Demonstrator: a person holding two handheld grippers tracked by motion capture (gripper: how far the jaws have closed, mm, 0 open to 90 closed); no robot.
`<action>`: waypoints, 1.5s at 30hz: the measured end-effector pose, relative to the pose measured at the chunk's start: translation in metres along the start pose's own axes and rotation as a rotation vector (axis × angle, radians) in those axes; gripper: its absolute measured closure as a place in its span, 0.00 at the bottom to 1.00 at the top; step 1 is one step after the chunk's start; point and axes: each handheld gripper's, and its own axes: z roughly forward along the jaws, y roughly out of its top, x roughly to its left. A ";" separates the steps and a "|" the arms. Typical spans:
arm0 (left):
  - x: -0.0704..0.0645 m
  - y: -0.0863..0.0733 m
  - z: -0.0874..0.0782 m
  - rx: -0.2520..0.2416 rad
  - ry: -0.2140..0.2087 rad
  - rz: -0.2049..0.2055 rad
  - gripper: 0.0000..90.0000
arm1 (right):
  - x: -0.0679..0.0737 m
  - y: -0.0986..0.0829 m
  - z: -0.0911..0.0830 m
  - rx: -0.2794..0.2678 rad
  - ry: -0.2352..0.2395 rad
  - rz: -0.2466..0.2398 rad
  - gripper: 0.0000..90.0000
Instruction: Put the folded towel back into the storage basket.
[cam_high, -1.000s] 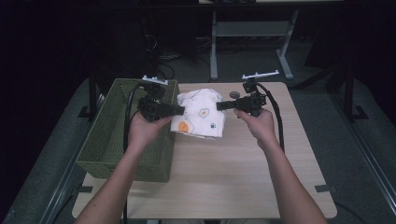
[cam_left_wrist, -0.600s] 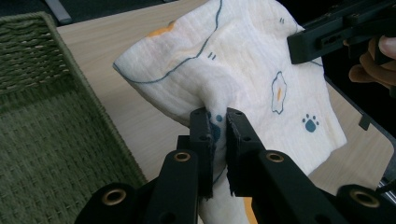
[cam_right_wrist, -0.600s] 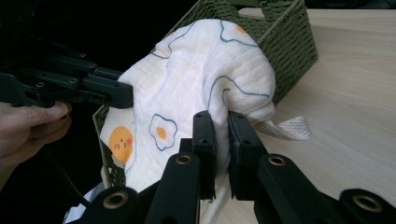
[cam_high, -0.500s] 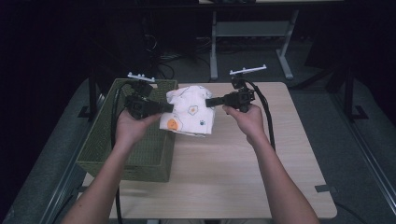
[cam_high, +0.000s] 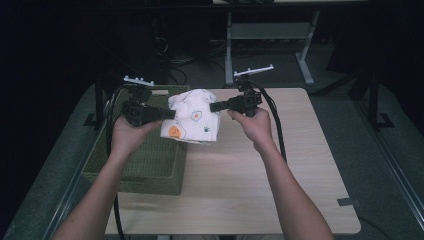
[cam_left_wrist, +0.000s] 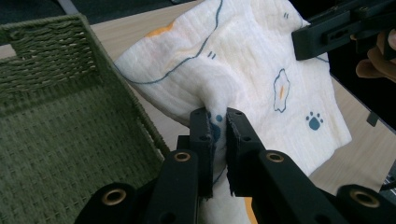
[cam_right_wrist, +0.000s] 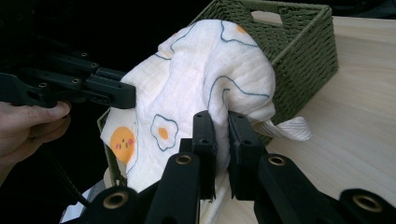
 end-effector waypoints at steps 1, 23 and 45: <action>0.001 0.000 -0.001 -0.002 0.002 -0.003 0.92 | 0.001 0.001 0.001 0.000 0.001 -0.001 0.92; 0.028 -0.010 -0.027 0.010 0.040 -0.024 0.92 | 0.022 0.013 0.038 0.013 0.029 -0.010 0.92; 0.055 -0.032 -0.045 0.026 0.091 -0.060 0.92 | 0.036 0.017 0.080 0.040 0.063 -0.017 0.92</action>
